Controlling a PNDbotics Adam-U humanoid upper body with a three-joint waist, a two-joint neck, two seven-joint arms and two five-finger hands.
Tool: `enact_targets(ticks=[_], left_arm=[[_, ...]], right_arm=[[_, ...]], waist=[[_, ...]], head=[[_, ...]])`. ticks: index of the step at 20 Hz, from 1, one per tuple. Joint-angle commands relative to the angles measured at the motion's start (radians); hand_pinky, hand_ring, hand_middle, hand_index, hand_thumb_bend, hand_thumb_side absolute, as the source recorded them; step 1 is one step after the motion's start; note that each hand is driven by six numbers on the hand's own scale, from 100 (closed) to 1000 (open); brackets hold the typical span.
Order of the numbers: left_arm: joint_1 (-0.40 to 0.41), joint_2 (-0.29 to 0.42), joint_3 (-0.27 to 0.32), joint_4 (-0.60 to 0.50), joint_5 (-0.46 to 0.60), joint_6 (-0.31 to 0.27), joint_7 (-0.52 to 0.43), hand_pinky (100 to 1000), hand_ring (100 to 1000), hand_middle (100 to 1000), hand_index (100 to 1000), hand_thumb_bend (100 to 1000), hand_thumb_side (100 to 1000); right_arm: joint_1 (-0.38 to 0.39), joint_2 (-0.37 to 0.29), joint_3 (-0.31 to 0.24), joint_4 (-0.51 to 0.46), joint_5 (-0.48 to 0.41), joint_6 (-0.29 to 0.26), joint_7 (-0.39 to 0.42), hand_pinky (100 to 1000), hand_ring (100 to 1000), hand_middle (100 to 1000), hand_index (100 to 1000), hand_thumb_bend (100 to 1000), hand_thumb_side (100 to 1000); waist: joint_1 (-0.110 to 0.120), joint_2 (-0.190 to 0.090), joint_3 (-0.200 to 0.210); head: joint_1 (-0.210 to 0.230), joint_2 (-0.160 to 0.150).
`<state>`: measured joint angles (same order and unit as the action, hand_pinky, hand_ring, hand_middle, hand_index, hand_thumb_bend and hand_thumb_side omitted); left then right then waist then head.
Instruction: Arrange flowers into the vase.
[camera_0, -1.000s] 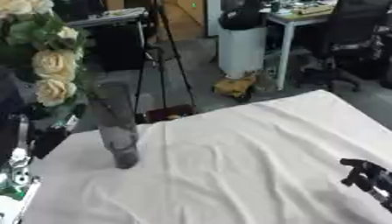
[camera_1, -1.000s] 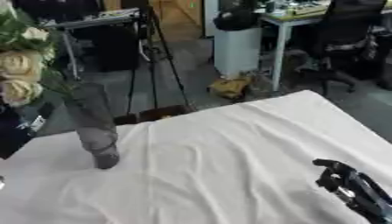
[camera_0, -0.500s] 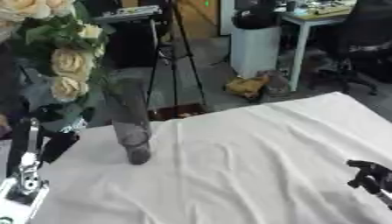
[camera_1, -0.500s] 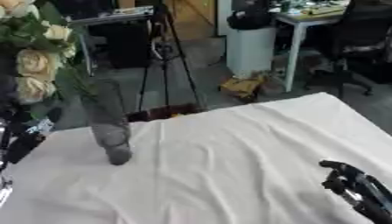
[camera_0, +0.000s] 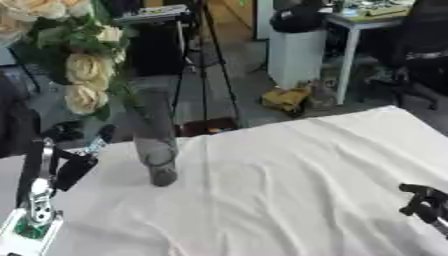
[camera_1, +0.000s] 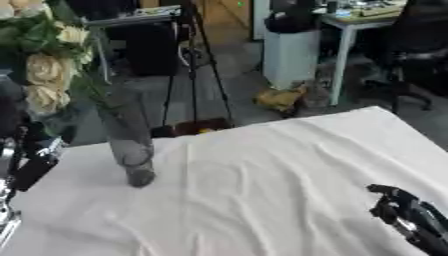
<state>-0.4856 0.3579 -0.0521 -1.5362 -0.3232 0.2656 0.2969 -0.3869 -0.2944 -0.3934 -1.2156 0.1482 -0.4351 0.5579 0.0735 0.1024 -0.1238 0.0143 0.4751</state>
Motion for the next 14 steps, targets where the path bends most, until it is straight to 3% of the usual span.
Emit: enact_targets(ticks=[1,7,14], left_arm=[[-0.01,0.012,0.002,-0.021,0.005,-0.007,-0.004,569,771,601,780,713,768],[-0.006,-0.004,0.001,-0.02,0.004,-0.008,-0.005,567,771,600,781,687,784],[-0.001,-0.011,-0.004,-0.028,0.006,-0.013,-0.011,564,769,597,780,676,786]], right_arm=[[-0.013,-0.013,0.001,-0.017,0.003,-0.001,0.0,693,979,437,827,652,747],[-0.019,-0.014,0.002,-0.012,0.007,-0.003,0.0,692,978,437,827,656,742],[-0.008,-0.023,0.003,-0.012,-0.005,-0.008,-0.002,692,979,436,827,654,742]], waist=[[-0.017,0.004,0.001],[-0.022,0.009,0.019],[-0.02,0.007,0.004]], head=[[-0.002,0.004],[0.0,0.008],[-0.001,0.006]])
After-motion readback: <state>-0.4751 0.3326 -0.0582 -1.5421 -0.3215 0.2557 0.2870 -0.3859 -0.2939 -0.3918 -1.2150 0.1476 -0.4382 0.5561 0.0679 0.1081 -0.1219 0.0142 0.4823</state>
